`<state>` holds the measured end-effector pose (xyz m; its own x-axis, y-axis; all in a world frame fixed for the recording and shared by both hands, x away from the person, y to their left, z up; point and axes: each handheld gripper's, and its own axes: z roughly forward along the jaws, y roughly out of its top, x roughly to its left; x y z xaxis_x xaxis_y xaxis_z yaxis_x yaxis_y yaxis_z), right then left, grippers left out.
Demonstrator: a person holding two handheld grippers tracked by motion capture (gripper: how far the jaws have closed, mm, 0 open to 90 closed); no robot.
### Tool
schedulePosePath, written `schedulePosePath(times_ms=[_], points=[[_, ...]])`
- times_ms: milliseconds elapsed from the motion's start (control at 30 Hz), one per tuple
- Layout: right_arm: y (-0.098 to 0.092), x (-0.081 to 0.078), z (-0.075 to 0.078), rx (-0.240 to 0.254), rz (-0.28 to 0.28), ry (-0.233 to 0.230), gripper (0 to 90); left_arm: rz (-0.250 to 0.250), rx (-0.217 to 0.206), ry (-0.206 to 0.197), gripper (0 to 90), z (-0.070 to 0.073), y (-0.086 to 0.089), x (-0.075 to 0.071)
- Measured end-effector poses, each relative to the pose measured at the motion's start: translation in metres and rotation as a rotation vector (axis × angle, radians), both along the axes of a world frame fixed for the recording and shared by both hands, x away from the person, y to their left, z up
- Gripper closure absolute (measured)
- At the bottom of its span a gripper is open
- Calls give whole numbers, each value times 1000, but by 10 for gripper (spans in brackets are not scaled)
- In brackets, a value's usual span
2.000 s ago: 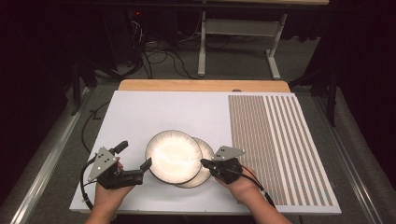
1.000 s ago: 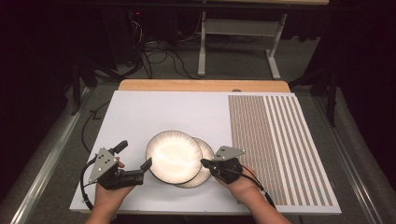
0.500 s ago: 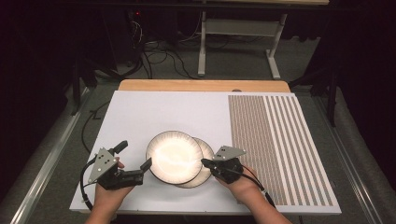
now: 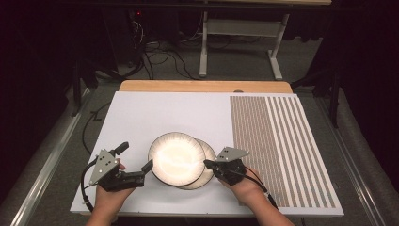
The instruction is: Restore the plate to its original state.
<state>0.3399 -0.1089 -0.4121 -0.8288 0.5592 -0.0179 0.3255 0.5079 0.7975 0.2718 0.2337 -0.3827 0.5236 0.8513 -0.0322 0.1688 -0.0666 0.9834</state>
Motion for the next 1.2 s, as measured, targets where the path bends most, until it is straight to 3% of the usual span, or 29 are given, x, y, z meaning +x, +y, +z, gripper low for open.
schedulePosePath(times_ms=[1200], points=[[-16, -1, 6, 6, -41, -12, 900, 2, 0, -4, 8, 0, 0, 0]])
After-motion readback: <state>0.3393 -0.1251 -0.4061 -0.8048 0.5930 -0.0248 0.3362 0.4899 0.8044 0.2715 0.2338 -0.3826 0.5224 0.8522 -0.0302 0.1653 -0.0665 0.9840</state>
